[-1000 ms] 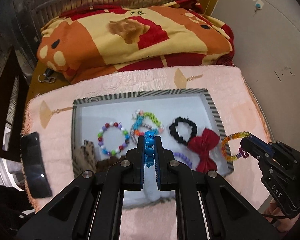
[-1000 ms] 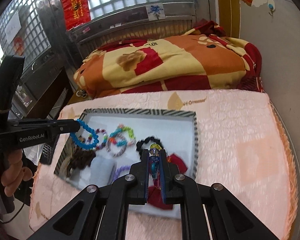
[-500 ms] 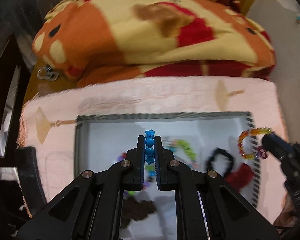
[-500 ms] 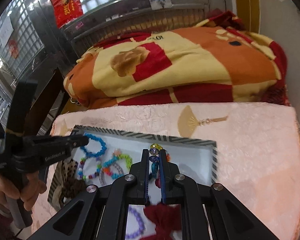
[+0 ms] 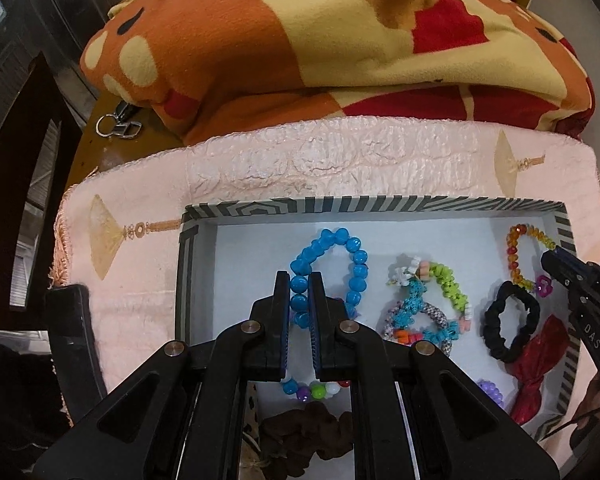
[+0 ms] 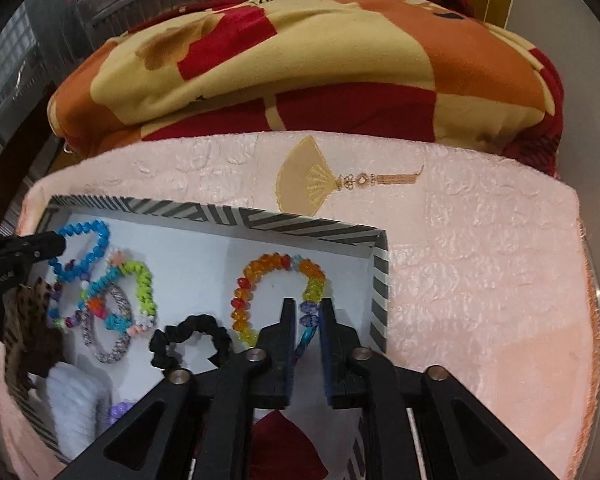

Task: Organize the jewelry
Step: 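Carry both bracelets into the striped box and open both tools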

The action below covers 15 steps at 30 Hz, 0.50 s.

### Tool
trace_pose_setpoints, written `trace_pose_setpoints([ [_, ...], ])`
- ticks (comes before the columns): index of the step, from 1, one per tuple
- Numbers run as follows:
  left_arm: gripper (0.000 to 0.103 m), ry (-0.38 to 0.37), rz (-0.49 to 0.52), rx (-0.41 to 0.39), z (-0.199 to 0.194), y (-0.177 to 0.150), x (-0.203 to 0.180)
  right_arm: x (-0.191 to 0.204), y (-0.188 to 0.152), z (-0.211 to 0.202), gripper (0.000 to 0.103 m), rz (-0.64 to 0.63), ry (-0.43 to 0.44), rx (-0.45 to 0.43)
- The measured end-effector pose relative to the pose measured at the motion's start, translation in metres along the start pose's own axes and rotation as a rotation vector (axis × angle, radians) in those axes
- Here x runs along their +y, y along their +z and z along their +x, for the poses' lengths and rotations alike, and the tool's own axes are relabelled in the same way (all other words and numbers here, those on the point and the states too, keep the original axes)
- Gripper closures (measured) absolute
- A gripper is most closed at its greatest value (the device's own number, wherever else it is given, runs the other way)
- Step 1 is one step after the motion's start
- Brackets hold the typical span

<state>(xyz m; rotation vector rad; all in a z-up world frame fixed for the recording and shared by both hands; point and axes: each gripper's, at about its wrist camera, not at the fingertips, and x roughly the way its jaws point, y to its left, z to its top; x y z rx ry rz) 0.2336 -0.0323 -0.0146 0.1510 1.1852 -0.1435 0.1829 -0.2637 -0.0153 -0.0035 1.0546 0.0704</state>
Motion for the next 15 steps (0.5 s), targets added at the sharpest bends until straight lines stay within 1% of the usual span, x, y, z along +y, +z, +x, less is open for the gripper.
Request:
trace_pose_setpoints([
  [1, 0.093, 0.004, -0.002, -0.001, 0.0, -0.002, -0.001, 0.0, -0.001, -0.003, 0.069, 0.004, -0.003, -0.008],
  [2, 0.091, 0.011, -0.003, -0.004, -0.001, -0.003, -0.001, 0.0, -0.003, -0.007, 0.066, 0.015, 0.0, -0.021],
  [3, 0.085, 0.018, -0.001, -0.01, -0.003, -0.004, -0.002, -0.001, -0.004, -0.011, 0.065, 0.027, 0.006, -0.033],
  [4, 0.077, 0.019, 0.001, -0.015, -0.005, -0.003, -0.003, -0.001, -0.006, -0.015, 0.065, 0.033, 0.013, -0.04],
  [5, 0.072, 0.019, 0.004, -0.024, -0.007, -0.005, -0.005, -0.001, -0.008, -0.02, 0.065, 0.041, 0.021, -0.046],
  [6, 0.066, 0.022, 0.006, -0.032, -0.012, -0.007, -0.008, 0.0, -0.01, -0.024, 0.065, 0.047, 0.026, -0.052],
  [7, 0.063, 0.028, 0.007, -0.04, -0.014, -0.005, -0.01, 0.0, -0.011, -0.027, 0.065, 0.052, 0.03, -0.056],
  [12, 0.061, 0.043, 0.017, -0.065, -0.027, -0.014, -0.021, 0.001, -0.027, -0.048, 0.063, 0.092, 0.062, -0.081],
  [15, 0.061, 0.053, 0.024, -0.077, -0.035, -0.022, -0.027, 0.004, -0.033, -0.051, 0.062, 0.111, 0.073, -0.087],
])
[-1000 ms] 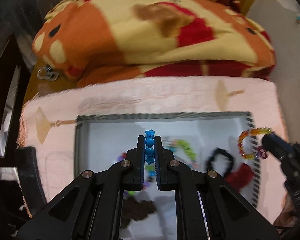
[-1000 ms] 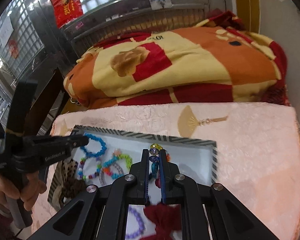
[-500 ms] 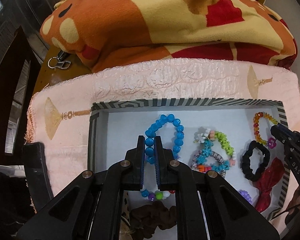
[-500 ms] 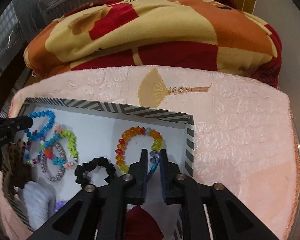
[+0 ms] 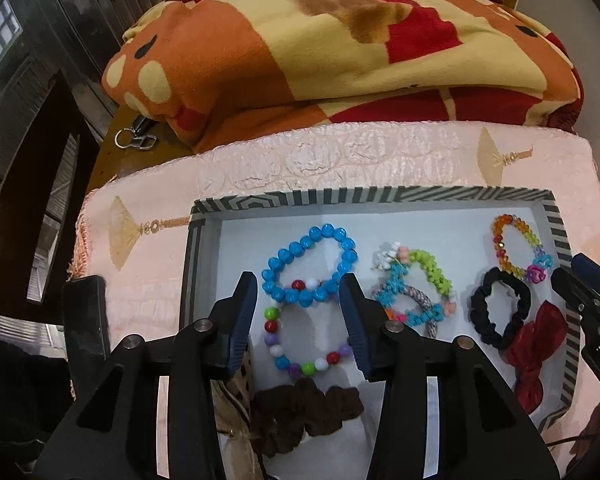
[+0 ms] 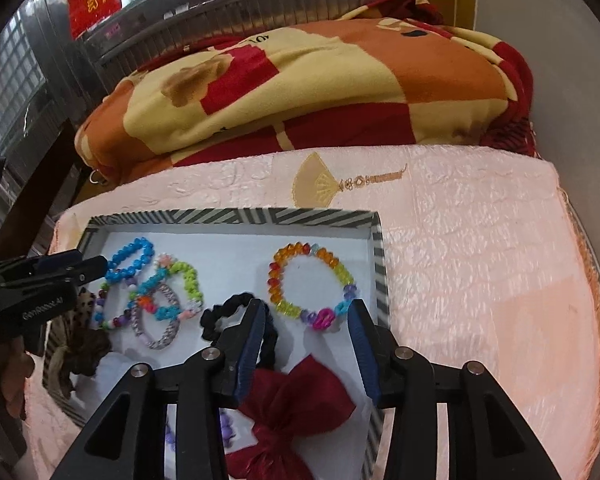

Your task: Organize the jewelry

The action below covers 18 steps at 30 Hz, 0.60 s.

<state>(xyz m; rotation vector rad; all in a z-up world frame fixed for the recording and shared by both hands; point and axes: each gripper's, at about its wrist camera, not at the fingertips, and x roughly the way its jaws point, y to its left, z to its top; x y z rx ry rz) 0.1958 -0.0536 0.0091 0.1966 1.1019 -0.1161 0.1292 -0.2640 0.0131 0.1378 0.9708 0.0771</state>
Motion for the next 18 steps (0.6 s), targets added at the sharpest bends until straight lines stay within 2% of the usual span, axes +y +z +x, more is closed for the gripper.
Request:
trace_pose_setpoints([
  [11, 0.061, 0.011, -0.019, -0.056, -0.033, -0.03, -0.005, 0.006, -0.024, -0.019, 0.06, 0.062, 0.04, -0.008],
  [15, 0.061, 0.0, -0.032, -0.064, -0.045, -0.046, -0.004, 0.015, -0.037, -0.029, 0.049, 0.068, 0.045, -0.012],
  [18, 0.061, -0.002, -0.032, -0.062, -0.05, -0.06, -0.004, 0.023, -0.048, -0.034, 0.049, 0.056, 0.042, -0.008],
])
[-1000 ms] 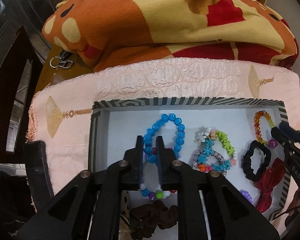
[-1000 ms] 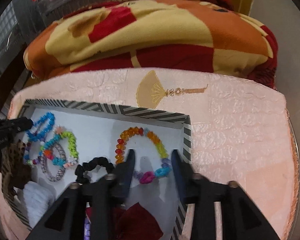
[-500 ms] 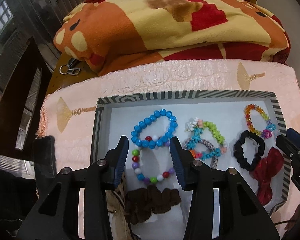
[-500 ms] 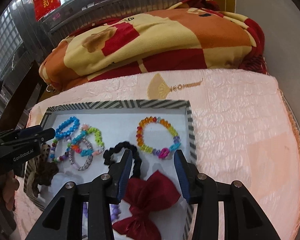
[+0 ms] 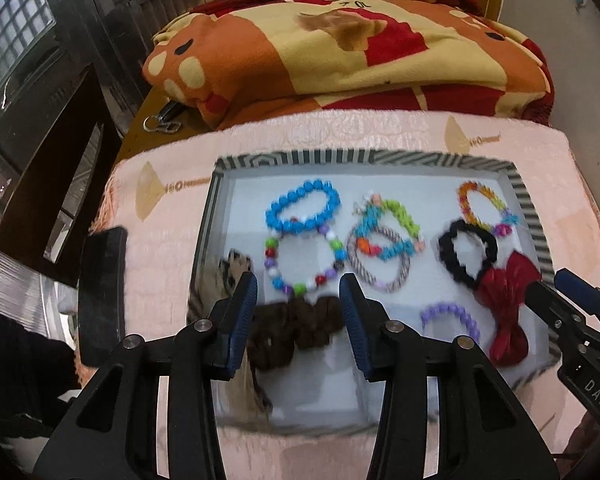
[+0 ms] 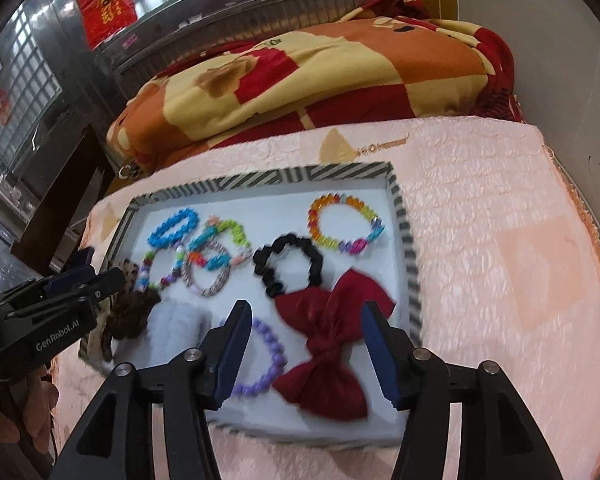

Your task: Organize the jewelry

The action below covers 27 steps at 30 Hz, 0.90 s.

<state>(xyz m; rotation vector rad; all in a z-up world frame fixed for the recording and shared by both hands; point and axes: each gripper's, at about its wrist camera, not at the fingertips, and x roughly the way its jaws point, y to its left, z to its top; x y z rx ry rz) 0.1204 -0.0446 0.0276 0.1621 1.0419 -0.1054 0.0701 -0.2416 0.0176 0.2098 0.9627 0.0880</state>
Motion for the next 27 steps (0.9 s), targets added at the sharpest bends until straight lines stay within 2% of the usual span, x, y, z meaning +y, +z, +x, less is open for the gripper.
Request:
trace_pose_setpoints([
  [6, 0.061, -0.014, -0.022, 0.012, -0.011, -0.027, 0.002, 0.005, -0.022, -0.011, 0.048, 0.02, -0.004, 0.005],
  [11, 0.061, -0.013, -0.01, -0.01, -0.024, -0.044, 0.003, 0.011, -0.038, -0.018, 0.048, 0.028, -0.013, 0.011],
  [27, 0.061, -0.018, -0.008, -0.028, -0.039, -0.062, 0.007, 0.02, -0.052, -0.033, 0.046, 0.038, -0.017, -0.004],
])
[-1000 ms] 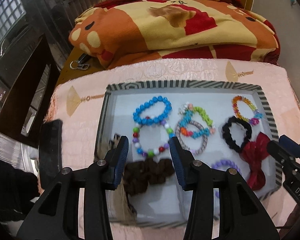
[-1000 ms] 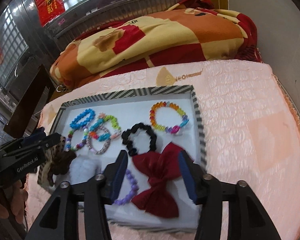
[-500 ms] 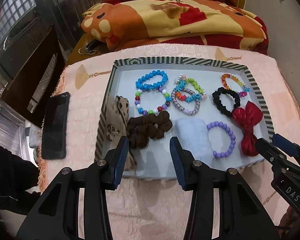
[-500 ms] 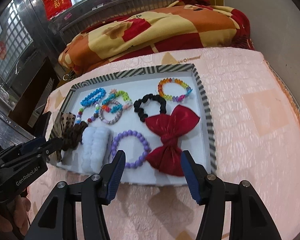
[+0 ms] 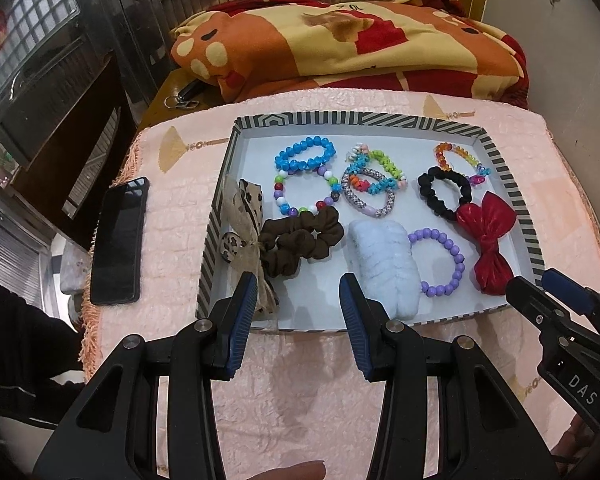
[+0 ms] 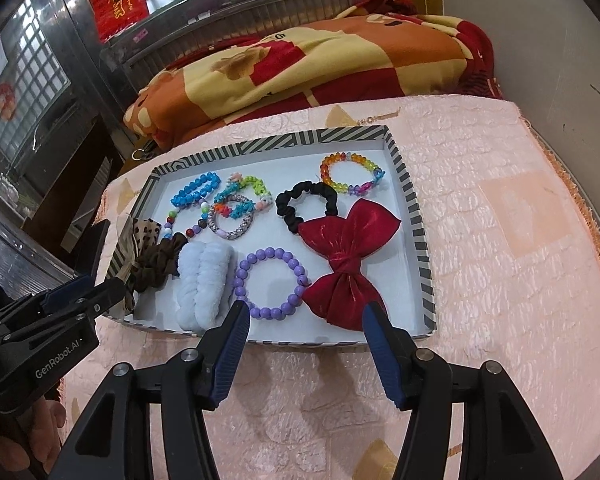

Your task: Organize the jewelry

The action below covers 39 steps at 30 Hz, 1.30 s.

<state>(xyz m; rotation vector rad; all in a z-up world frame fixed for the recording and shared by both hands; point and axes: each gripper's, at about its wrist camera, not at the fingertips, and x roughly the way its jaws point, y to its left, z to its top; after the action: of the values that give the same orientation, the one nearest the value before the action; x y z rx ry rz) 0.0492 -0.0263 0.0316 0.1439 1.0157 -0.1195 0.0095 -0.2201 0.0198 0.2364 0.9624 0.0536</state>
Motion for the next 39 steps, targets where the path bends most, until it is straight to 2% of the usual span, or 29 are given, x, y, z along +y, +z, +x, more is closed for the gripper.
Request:
trace_pose_setpoints([
  [39, 0.061, 0.022, 0.01, -0.007, 0.0012, 0.001, -0.0034, 0.0028, 0.0026, 0.006, 0.045, -0.004, 0.008, 0.014],
])
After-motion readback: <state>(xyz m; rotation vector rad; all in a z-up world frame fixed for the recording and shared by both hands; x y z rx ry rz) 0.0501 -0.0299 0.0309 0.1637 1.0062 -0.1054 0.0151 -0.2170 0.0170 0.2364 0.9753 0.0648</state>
